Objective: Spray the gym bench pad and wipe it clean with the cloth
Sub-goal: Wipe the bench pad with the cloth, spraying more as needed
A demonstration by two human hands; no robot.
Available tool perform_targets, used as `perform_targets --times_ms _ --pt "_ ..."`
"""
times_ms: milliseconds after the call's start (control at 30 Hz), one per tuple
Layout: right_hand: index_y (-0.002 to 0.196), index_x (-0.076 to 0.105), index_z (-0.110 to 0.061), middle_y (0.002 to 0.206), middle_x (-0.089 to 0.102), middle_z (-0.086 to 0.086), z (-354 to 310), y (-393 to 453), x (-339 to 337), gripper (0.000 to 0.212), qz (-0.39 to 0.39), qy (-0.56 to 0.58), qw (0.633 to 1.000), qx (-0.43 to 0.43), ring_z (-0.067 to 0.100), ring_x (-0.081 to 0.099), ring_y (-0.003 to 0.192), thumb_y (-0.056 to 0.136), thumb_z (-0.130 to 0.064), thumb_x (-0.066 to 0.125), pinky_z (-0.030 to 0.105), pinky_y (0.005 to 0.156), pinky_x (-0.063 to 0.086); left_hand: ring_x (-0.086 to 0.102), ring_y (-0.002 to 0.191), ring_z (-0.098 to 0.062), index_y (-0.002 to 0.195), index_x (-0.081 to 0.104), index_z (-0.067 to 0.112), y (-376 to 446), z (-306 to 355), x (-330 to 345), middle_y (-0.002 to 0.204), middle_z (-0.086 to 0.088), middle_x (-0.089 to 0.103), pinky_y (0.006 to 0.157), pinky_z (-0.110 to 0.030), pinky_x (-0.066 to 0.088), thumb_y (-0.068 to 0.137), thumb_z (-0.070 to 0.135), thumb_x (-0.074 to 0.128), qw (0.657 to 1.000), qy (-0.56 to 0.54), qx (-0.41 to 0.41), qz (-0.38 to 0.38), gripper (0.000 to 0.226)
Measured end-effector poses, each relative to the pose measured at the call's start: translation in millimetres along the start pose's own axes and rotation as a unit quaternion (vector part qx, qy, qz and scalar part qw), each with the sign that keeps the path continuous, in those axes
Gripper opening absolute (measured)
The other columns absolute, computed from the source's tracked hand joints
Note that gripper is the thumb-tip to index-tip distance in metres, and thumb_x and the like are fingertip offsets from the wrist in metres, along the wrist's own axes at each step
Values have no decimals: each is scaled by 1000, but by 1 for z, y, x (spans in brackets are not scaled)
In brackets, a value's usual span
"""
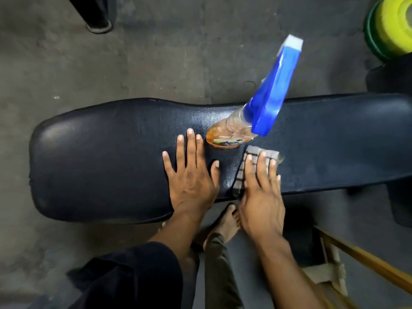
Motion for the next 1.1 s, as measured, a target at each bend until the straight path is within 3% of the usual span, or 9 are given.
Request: perform_targets --times_ms 200,400,533,667,833,933,1000,1067,1100 --pt "168 31 -21 180 12 6 8 45 -22 74 32 27 999 -14 38 6 166 98 -9 53 54 134 15 3 170 -26 173 17 14 -3 1 3 184 -4 1 131 -68 9 107 57 32 1000 21 -3 -20 80" --pt "170 27 -24 180 12 5 10 47 -27 73 30 37 997 -53 35 7 167 102 -12 53 56 134 18 0 170 -27 172 14 13 1 1 2 184 -4 1 131 -68 9 107 56 34 999 27 -4 -23 81" --pt "171 20 -27 180 13 -5 11 47 -49 88 46 149 987 -49 24 10 167 97 -14 65 54 134 13 3 170 -26 173 14 16 2 1 3 184 -2 2 132 -67 10 105 57 33 1000 21 -7 -17 82" --pt "170 19 -33 175 29 -16 2 34 -98 106 144 367 918 -50 10 31 161 79 -17 70 49 130 32 9 170 -25 172 22 17 3 0 -3 183 -2 10 132 -65 11 104 58 40 1000 1 -7 -6 81" --pt "167 24 -3 169 41 12 -36 27 -137 100 180 503 828 -172 34 39 157 80 2 73 63 125 34 12 169 -19 171 23 22 9 -5 -22 183 4 13 133 -61 16 100 57 48 994 -95 -22 -46 83" --pt "161 34 2 156 57 -2 -52 30 -146 89 202 517 814 -170 25 55 145 86 -8 81 50 119 46 10 169 -16 173 15 23 17 -7 -38 183 7 6 135 -54 16 99 55 50 987 -149 1 -65 88" --pt "157 43 -12 143 64 -19 -62 33 -147 80 200 515 818 -161 13 67 127 89 -14 85 35 107 54 8 169 -16 174 14 23 22 -8 -46 183 6 4 136 -52 16 100 52 55 983 -163 19 -76 89" --pt "155 42 -32 130 72 -16 -72 37 -146 78 193 499 830 -157 13 74 101 91 -20 85 27 93 57 9 169 -18 173 17 22 25 -14 -50 183 5 5 135 -52 18 101 49 59 982 -169 26 -84 88" --pt "158 39 -32 120 75 -10 -77 38 -145 80 190 488 837 -159 15 73 94 93 -25 85 22 89 55 10 169 -19 173 18 21 26 -17 -51 183 5 6 135 -52 19 101 48 60 982 -168 27 -86 88"
Point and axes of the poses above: each hand's wrist, its own y-axis towards the middle knuckle, its own x-axis out of the palm, z = x × y, the point moved 9 cm from there along y, towards the middle knuckle
